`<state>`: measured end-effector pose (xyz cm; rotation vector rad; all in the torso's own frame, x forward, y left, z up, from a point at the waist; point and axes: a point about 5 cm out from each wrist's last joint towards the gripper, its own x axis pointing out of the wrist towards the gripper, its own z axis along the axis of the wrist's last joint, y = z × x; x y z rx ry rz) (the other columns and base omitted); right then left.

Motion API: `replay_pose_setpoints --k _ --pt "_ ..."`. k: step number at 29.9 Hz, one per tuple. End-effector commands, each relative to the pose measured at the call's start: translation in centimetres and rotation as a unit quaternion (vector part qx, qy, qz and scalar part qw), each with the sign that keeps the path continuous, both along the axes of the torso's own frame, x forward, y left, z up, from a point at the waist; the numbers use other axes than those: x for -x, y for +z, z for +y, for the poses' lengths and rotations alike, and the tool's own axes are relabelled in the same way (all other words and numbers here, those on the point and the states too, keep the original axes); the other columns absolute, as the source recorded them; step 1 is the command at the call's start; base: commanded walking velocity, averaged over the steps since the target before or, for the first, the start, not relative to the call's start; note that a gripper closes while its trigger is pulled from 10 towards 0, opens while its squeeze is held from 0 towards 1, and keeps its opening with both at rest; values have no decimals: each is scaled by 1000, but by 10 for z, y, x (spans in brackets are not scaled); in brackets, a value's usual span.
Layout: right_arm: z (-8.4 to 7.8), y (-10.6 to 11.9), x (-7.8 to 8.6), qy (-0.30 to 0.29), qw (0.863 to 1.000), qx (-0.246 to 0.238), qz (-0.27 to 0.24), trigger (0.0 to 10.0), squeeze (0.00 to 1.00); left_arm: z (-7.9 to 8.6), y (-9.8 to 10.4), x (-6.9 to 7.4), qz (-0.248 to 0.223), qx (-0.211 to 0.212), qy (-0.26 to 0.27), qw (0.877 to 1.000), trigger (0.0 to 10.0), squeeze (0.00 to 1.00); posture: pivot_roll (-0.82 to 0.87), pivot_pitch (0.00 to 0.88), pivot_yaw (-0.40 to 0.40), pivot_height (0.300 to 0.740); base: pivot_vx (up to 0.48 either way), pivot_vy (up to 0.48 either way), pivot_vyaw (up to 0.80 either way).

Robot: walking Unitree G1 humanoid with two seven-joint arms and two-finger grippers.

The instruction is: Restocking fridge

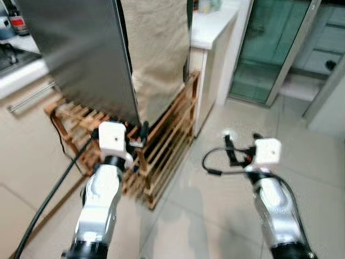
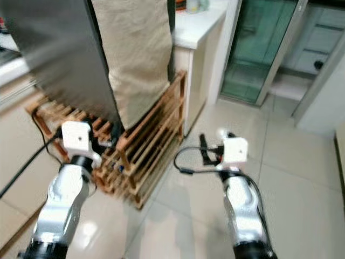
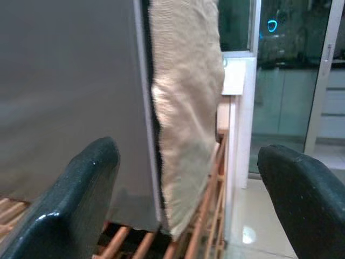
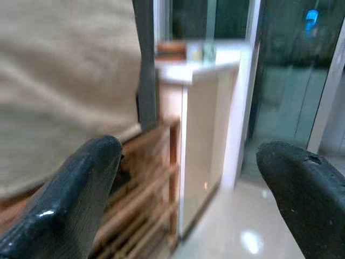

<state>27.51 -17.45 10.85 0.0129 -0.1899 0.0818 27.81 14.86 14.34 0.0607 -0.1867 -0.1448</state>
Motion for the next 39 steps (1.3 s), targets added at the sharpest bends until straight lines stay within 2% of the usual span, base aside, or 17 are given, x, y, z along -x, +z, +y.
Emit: replay_pose_setpoints --k 1,3,6,11,12,16,19,20,21,22,24,26,29,31,33,39 --pt "0 4 10 0 1000 -6 0 10000 0 3 -4 9 20 -4 -6 1000 10000 0 -72 0 0 740 0 0 0" --pt "0 5 12 0 1000 -6 -1 10000 0 3 -4 11 22 -6 -7 1000 10000 0 -72 0 0 740 0 0 0" --pt "-7 11 18 -30 999 -26 -6 10000 0 3 1 11 24 38 14 999 10000 0 -81 0 6 740 0 0 0" --pt "-4 13 10 -30 999 -27 -3 10000 0 0 1 5 28 61 23 997 10000 0 -84 0 8 740 0 0 0" --pt "-1 21 6 -24 999 -21 -14 10000 0 2 3 3 28 74 31 996 10000 0 -84 0 9 740 0 0 0" --pt "-1 29 6 -24 999 -16 -28 10000 0 4 6 4 22 64 32 997 10000 0 -84 0 9 740 0 0 0" --pt "-2 27 16 -30 999 -8 -23 10000 0 7 4 8 24 46 28 998 10000 0 -83 0 1 740 0 0 0" --pt "-2 26 20 -33 999 -6 -20 10000 0 9 4 11 21 30 22 999 10000 0 -84 0 -2 740 0 0 0" --pt "-3 26 31 -31 999 4 -12 10000 0 16 4 22 18 -11 7 1000 10000 0 -93 0 -1 740 0 0 0" --pt "-4 26 38 -24 1000 12 -7 10000 0 21 4 28 21 -30 -3 999 10000 0 -86 0 -6 740 0 0 0" --pt "-8 24 48 -15 1000 23 6 10000 0 34 4 36 35 -32 -3 999 10000 0 -79 0 -7 740 0 0 0" --pt "-12 21 50 -16 999 25 18 10000 0 40 4 39 38 -33 10 999 10000 0 -76 0 -9 740 0 0 0" --pt "-14 17 46 -23 999 18 21 10000 0 37 8 33 28 -16 25 999 10000 0 -75 0 -5 740 0 0 0" --pt "-11 16 40 -20 1000 12 15 10000 0 25 14 27 7 -1 18 1000 10000 0 -73 0 -6 740 388 0 0" --pt "-7 16 38 -16 1000 10 15 10000 0 21 17 25 -1 11 18 1000 10000 0 -72 0 -5 740 480 0 0" --pt "-4 17 29 -17 1000 3 16 10000 0 19 18 21 4 31 27 999 10000 0 -70 0 -3 740 480 0 0"
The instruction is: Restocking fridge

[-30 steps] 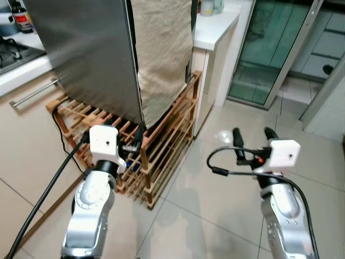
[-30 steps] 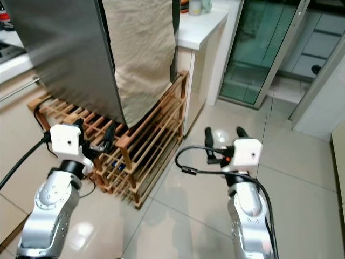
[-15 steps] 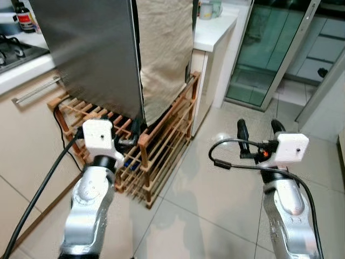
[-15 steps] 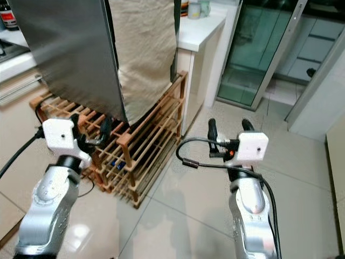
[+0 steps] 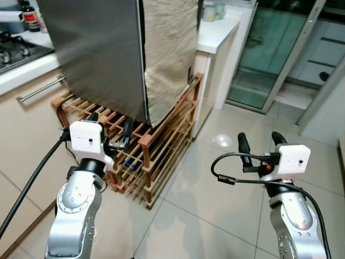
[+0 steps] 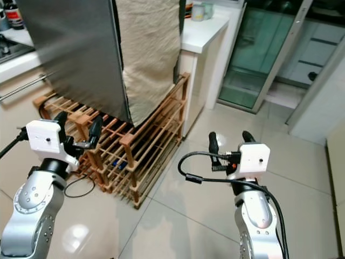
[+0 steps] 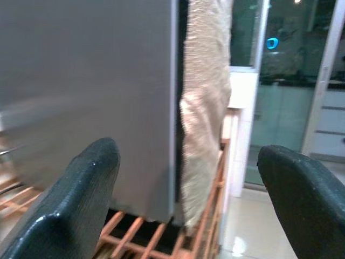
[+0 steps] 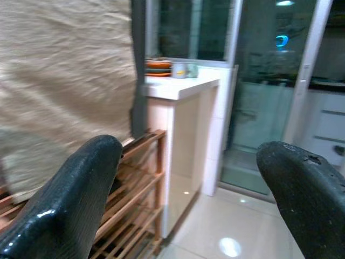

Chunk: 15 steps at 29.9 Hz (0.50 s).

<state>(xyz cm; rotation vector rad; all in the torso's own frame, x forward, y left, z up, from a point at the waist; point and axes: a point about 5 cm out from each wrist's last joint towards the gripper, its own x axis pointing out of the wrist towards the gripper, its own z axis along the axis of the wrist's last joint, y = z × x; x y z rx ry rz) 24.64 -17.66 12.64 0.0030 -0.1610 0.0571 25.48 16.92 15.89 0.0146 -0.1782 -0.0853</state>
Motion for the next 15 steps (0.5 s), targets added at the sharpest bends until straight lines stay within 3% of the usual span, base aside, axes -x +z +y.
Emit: replay_pose_setpoints --k 1,15 --pt "0 0 -5 -1 1000 -3 0 10000 0 -2 3 -5 -1 14 -1 1000 10000 0 -71 0 -2 740 480 0 0" --pt "6 -1 -17 16 1000 -1 3 10000 0 -6 5 -13 0 28 1 1000 10000 0 -81 0 9 740 480 0 0"
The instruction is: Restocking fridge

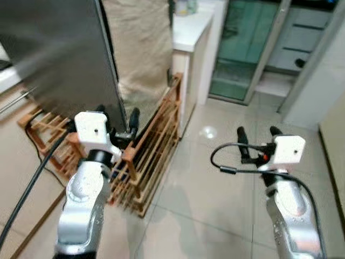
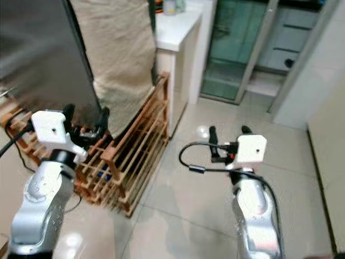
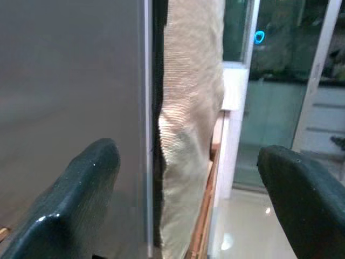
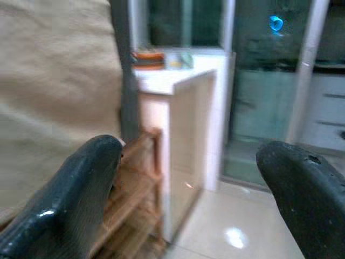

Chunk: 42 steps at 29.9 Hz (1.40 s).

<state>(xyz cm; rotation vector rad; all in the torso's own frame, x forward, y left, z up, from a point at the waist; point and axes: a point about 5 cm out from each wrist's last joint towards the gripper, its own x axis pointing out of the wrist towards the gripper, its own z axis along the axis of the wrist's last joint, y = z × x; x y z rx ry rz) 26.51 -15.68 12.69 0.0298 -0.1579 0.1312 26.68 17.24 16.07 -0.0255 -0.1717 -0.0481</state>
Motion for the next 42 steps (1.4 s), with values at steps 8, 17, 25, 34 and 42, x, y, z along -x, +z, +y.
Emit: replay_pose_setpoints --k 8,17,25,34,42 --pt "-23 -22 25 -18 999 8 49 10000 0 22 -17 2 43 -10 39 998 10000 0 -75 0 1 740 114 372 0" --pt "-35 -31 29 -32 997 24 63 10000 0 21 -35 3 81 -42 19 996 10000 0 -82 0 10 740 0 0 0" --pt "-29 -25 21 -23 998 17 52 10000 0 2 -24 -26 73 -64 -32 995 10000 0 -77 0 6 740 0 0 0" --pt "-27 -15 34 -30 999 19 28 10000 0 11 -30 3 60 -42 -48 996 10000 0 -108 0 24 740 0 0 0" --pt "-45 -46 63 -48 995 37 85 10000 0 29 -40 25 54 -61 -28 996 10000 0 -89 0 7 740 0 0 0"
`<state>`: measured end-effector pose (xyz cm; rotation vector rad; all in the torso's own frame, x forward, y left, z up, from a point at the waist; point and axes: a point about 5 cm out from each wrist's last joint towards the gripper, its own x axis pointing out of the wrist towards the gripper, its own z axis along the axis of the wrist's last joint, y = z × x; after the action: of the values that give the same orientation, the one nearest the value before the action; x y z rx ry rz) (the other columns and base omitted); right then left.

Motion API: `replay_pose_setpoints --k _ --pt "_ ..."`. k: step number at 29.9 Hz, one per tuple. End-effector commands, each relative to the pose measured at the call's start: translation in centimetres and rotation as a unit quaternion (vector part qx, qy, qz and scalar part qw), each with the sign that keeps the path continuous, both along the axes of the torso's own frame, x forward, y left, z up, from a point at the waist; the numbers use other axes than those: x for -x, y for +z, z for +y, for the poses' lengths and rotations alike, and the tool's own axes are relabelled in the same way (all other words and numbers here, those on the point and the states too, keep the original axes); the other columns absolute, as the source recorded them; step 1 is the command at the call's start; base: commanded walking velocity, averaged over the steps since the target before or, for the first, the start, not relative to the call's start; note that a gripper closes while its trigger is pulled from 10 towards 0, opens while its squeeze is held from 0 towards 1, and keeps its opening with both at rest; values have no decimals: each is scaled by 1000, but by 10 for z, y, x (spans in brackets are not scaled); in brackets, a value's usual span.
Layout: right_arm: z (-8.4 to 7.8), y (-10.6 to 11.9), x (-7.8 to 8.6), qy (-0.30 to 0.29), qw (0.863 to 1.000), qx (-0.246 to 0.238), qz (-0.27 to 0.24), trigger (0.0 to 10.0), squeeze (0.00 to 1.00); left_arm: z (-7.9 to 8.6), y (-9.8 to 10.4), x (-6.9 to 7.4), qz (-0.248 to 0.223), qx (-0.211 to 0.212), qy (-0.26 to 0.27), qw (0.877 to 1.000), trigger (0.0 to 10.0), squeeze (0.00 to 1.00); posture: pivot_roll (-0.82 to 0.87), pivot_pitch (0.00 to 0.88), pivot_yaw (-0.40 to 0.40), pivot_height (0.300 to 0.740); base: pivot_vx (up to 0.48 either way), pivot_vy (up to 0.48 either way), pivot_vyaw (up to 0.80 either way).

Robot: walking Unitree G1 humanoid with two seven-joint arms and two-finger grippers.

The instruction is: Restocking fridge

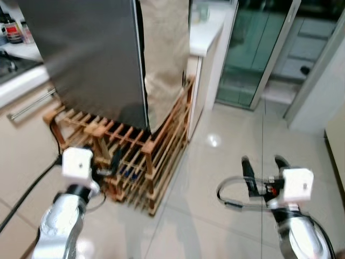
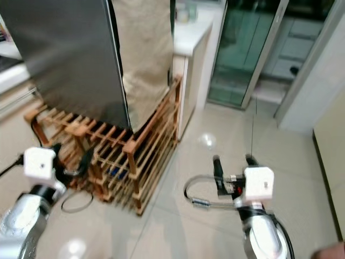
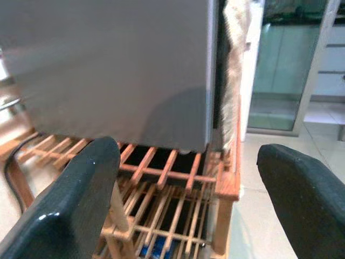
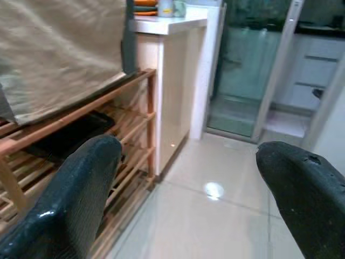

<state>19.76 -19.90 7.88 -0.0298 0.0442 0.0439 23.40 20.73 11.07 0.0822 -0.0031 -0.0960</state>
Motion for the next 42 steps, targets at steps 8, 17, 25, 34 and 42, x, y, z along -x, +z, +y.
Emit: replay_pose_setpoints --k 8,17,25,34,42 --pt "-5 -3 -9 -16 1000 -5 -13 10000 0 -8 21 -16 -44 3 -15 999 10000 0 -90 0 11 740 240 0 0" --pt "-5 4 -14 -18 999 -5 -35 10000 0 -20 26 -26 -52 16 -40 998 10000 0 -98 0 27 740 480 0 0" --pt "-1 11 -20 -9 999 -6 -46 10000 0 -29 26 -26 -54 27 -50 997 10000 0 -100 0 23 740 480 0 0" --pt "2 12 -25 -1 999 -6 -48 10000 0 -30 30 -28 -56 36 -34 997 10000 0 -96 0 20 740 480 0 0" --pt "6 12 -27 7 999 -9 -48 10000 0 -25 35 -33 -67 16 -2 998 10000 0 -96 0 17 740 300 0 0"
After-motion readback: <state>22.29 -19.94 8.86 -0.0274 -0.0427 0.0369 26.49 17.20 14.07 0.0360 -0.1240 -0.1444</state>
